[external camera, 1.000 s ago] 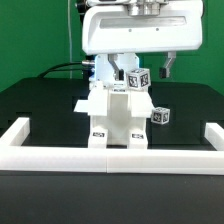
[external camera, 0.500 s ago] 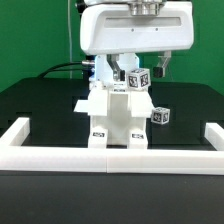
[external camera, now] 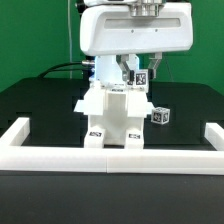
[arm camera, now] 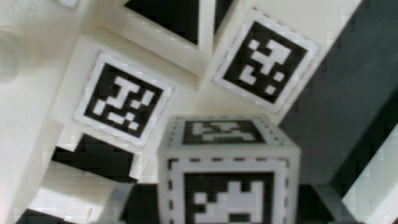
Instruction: Assemble chair
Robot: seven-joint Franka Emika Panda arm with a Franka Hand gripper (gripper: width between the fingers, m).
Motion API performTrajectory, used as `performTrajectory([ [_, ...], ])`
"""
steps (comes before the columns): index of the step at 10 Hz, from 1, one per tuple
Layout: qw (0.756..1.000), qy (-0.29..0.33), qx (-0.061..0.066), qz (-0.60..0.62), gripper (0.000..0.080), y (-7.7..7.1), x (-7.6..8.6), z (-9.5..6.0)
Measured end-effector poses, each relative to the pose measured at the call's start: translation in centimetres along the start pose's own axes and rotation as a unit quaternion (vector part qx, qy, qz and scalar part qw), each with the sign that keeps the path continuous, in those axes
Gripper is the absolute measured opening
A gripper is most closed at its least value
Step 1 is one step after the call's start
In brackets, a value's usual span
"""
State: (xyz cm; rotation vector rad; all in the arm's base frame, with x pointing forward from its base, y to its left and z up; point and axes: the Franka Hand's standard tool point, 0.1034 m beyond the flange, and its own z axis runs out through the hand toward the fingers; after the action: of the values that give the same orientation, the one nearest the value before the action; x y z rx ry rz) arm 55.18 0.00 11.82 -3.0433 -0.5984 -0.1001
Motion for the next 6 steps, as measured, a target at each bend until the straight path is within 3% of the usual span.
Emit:
performTrajectory([
  [6,0.982,0.002,-0.001,0.186,0.0288,0.19,0.05,0.07],
])
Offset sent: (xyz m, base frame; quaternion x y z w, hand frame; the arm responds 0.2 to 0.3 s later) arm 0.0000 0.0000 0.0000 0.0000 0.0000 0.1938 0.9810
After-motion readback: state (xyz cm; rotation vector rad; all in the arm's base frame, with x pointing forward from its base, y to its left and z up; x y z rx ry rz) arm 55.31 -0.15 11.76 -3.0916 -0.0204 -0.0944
